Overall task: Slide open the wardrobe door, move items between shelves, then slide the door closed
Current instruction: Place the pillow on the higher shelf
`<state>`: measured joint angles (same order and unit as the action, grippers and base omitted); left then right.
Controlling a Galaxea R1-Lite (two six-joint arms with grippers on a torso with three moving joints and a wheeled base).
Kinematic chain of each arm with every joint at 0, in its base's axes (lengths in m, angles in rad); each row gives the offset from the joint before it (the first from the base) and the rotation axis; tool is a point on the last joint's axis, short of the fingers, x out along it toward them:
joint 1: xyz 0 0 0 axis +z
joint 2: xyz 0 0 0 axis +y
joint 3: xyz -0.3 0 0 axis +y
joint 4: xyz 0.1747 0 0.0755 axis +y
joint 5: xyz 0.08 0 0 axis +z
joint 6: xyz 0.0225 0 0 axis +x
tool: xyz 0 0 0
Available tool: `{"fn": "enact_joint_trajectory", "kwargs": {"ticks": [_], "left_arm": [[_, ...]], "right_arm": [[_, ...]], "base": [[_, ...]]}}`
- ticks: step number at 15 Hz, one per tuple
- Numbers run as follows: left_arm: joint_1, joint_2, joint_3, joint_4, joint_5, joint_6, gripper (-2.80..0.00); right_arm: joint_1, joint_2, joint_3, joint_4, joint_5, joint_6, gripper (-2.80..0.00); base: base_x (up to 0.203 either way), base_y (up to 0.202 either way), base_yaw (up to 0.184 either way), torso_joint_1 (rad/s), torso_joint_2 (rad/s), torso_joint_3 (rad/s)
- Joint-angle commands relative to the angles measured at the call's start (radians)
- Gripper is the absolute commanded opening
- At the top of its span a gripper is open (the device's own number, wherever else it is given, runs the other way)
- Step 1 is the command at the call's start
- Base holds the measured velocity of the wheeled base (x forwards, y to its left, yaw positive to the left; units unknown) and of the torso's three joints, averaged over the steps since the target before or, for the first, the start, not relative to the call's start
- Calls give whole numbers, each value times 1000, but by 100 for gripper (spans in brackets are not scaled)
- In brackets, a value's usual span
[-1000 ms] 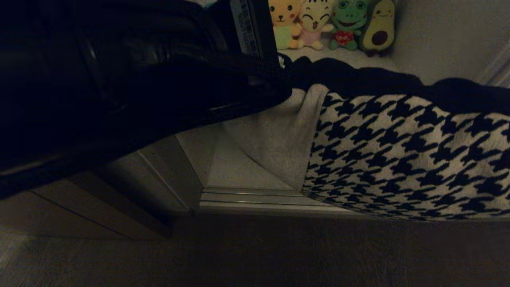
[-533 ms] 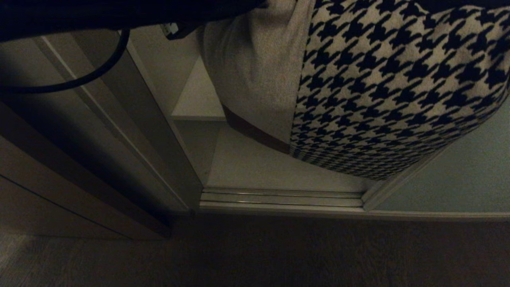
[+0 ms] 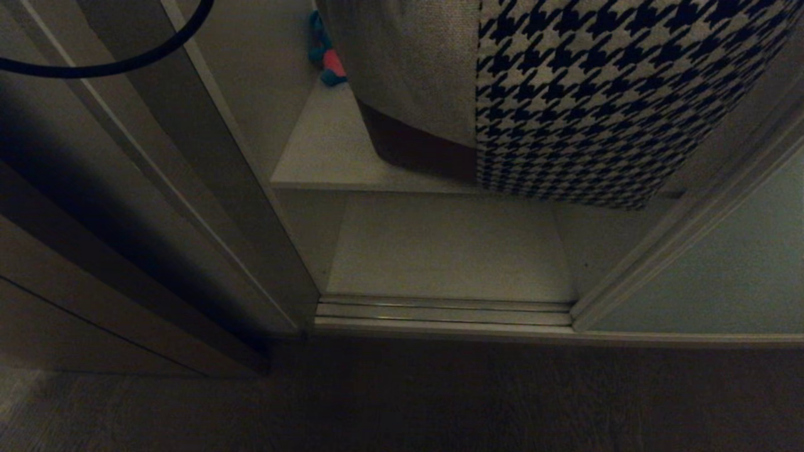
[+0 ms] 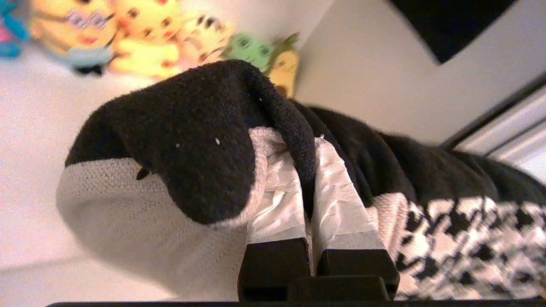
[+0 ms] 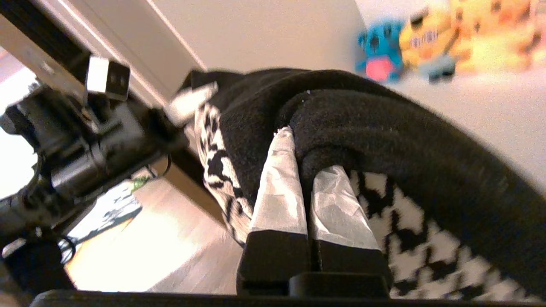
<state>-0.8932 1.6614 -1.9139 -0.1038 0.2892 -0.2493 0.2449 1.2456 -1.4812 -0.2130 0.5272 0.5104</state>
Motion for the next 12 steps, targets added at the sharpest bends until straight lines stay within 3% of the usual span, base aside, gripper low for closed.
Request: {"fn": "enact_joint_trajectory", "kwargs": {"ticks": [1, 4, 7, 10, 12], "left_arm": [[4, 5, -20, -6, -54, 42, -280], [26, -10, 2, -20, -60, 49, -280], [71, -25, 167, -74, -71, 36, -280], [147, 3, 326, -383, -159, 25, -280], [169, 15, 309, -410, -198, 25, -280]], "right_arm": [[1, 51, -91, 2, 3, 6, -280], [1, 78, -124, 21, 4, 7, -280], [-15, 91, 59, -29, 9, 5, -280], [-65, 189, 224, -357, 27, 14, -280], [-76, 201, 218, -406, 41, 34, -280]], "base": [[0, 0, 0, 0, 0, 0], [0, 0, 0, 0, 0, 0], [0, 0, 0, 0, 0, 0], [0, 0, 0, 0, 0, 0], [0, 0, 0, 0, 0, 0]]}}
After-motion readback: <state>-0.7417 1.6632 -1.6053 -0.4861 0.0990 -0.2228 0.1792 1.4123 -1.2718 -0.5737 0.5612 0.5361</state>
